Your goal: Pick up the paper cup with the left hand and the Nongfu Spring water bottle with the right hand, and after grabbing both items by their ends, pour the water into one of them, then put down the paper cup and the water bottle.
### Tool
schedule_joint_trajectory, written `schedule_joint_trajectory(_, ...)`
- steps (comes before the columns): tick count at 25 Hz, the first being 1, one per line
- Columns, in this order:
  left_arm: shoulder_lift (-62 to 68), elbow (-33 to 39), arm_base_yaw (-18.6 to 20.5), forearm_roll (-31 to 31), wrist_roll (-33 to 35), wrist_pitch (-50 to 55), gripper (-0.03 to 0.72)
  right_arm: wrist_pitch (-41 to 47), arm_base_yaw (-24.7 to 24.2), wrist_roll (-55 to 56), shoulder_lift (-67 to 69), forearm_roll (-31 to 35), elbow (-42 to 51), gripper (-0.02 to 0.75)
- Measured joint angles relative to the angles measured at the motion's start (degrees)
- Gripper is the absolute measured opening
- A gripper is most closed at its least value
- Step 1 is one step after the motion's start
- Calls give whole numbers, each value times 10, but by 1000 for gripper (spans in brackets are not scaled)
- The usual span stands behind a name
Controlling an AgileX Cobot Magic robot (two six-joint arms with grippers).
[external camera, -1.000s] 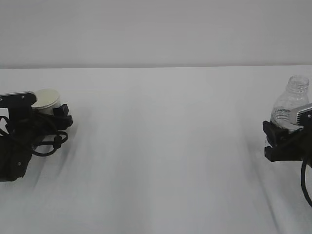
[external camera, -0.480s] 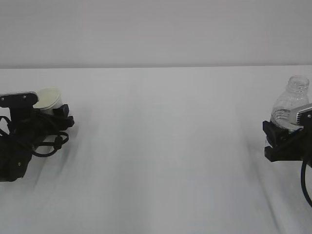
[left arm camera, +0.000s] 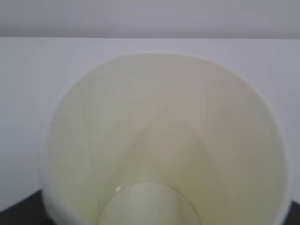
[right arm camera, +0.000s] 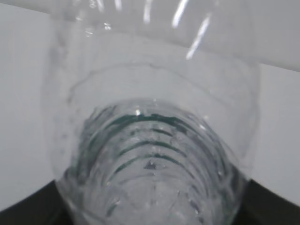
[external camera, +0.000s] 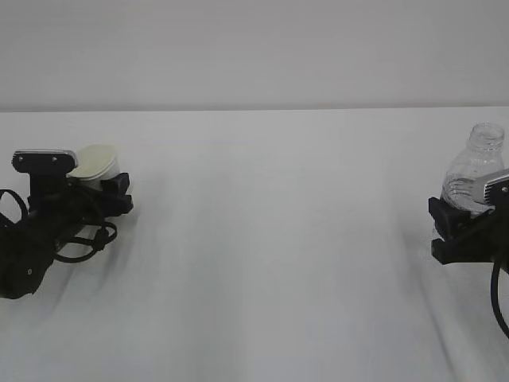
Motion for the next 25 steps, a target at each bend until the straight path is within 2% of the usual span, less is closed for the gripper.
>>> schedule_joint_trajectory(7,-8,0,0,63,0,0,462,0,0,0,0,0,0,456)
schedule_joint_trajectory(14,-51,0,0,97,0,5,445,0,0,0,0,0,0,456)
schedule_joint_trajectory(18,-61,2,0,140,-2,9,445,0,0,0,0,0,0,456)
schedule_joint_trajectory(25,-62,20,0,257,-55,8,445,0,0,0,0,0,0,456)
